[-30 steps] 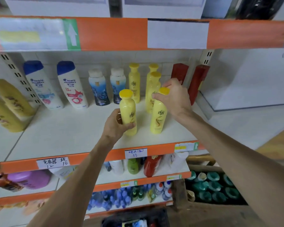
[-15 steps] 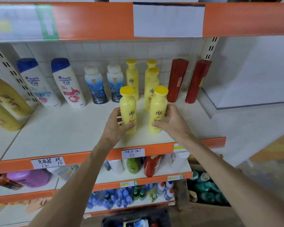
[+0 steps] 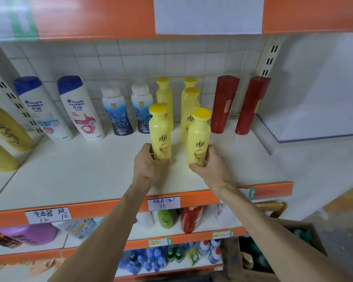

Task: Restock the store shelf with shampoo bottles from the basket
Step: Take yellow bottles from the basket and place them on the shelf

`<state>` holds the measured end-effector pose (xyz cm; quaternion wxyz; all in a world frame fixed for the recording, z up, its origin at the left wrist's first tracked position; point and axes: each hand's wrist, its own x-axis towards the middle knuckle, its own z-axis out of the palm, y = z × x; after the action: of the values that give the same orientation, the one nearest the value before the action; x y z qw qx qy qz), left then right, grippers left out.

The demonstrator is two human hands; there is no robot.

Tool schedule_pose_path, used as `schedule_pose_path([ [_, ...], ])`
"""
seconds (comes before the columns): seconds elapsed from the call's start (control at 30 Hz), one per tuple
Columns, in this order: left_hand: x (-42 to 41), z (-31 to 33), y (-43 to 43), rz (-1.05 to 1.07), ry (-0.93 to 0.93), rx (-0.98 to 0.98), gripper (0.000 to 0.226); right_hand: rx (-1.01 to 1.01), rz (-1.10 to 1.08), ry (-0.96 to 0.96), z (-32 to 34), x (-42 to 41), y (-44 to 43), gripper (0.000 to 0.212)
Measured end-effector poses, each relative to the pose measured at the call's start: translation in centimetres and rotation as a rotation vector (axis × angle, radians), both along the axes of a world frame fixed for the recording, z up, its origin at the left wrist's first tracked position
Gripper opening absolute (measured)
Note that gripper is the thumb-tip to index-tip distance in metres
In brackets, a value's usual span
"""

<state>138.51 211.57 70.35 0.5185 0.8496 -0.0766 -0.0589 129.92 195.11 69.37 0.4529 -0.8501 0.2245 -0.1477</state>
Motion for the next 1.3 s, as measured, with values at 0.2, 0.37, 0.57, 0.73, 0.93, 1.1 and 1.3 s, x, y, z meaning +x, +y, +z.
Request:
schedule_pose_path([
  [0.2, 4.2, -0.3, -2.1, -0.055, -0.032, -0.002, 0.041, 0.051, -0.003, -0.043, -1.0, 2.3, -1.4, 0.045],
  [0.37, 6.3, -0.8, -2.9, -0.065, -0.055, 0.027, 0.044, 0.067, 0.013, -0.064, -1.5, 3.2, -1.9, 0.048],
  [0.57, 7.0, -0.9, -2.9, -0.097, -0.034, 0.033, 0.05, 0.073, 0.015, -0.064, -1.5, 2.8, -1.7, 0.047],
  [0.73, 7.7, -0.8, -2.7, -0.142, -0.01, 0.042, 0.052, 0.047, -0.008, -0.067, -1.5, 2.4, -1.2, 0.05],
  [0.93, 8.0, -0.9, -2.6, -0.172, -0.001, 0.034, 0.054, 0.025, -0.01, -0.073, -1.5, 2.0, -0.8, 0.049],
  [1.1, 8.1, -0.7, -2.5, -0.203, 0.003, 0.033, 0.054, 0.035, -0.008, -0.077, -1.5, 1.7, -0.5, 0.047],
  [1.3, 7.8, -1.1, -2.6, -0.189, 0.021, 0.015, 0.056, 0.02, -0.032, -0.081, -1.3, 1.8, -0.1, 0.048],
])
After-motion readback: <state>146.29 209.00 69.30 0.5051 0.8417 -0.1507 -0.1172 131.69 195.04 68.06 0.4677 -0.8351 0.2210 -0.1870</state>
